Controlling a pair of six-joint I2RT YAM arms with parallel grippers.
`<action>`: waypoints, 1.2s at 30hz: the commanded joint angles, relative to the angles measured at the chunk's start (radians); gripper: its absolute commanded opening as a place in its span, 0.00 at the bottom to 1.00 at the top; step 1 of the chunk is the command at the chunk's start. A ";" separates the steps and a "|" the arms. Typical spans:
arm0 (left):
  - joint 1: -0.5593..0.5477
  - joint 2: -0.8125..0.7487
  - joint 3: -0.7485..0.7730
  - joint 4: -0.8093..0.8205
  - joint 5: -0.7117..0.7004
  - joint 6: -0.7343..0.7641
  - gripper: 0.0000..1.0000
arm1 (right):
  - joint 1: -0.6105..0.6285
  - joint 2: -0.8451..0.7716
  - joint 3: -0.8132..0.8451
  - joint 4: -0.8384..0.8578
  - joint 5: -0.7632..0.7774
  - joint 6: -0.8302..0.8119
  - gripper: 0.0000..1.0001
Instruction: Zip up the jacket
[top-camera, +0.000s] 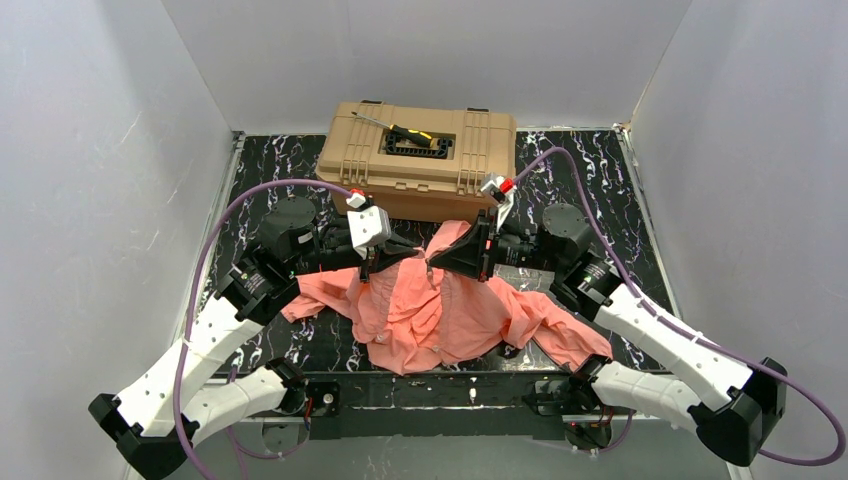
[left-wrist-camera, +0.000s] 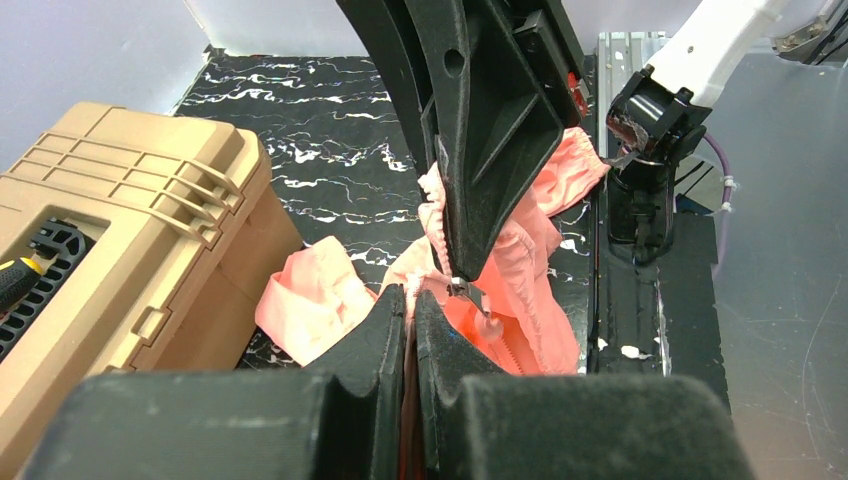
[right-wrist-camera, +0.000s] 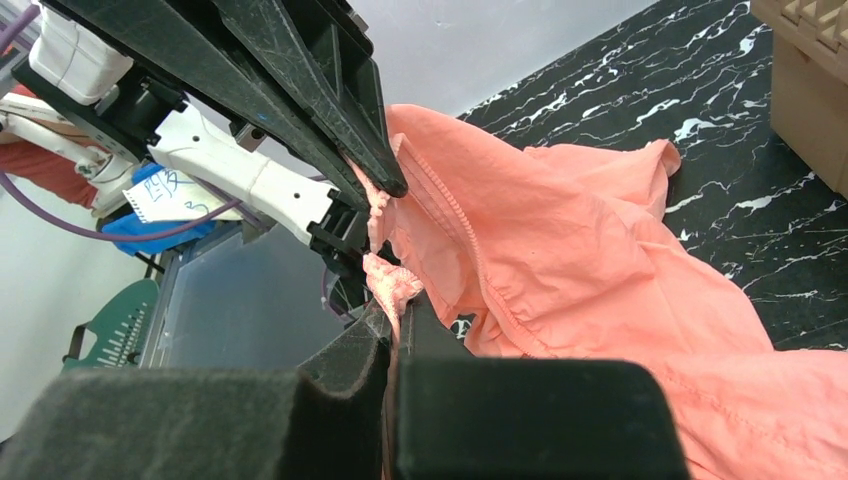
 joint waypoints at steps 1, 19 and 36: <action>-0.004 -0.021 0.040 -0.007 0.003 0.006 0.00 | 0.005 -0.031 0.023 0.069 -0.004 0.006 0.01; -0.008 -0.020 0.038 -0.005 0.014 0.006 0.00 | 0.005 0.001 0.035 0.079 -0.016 0.021 0.01; -0.012 -0.015 0.042 -0.012 0.026 0.010 0.00 | 0.005 0.017 0.053 0.084 -0.014 0.021 0.01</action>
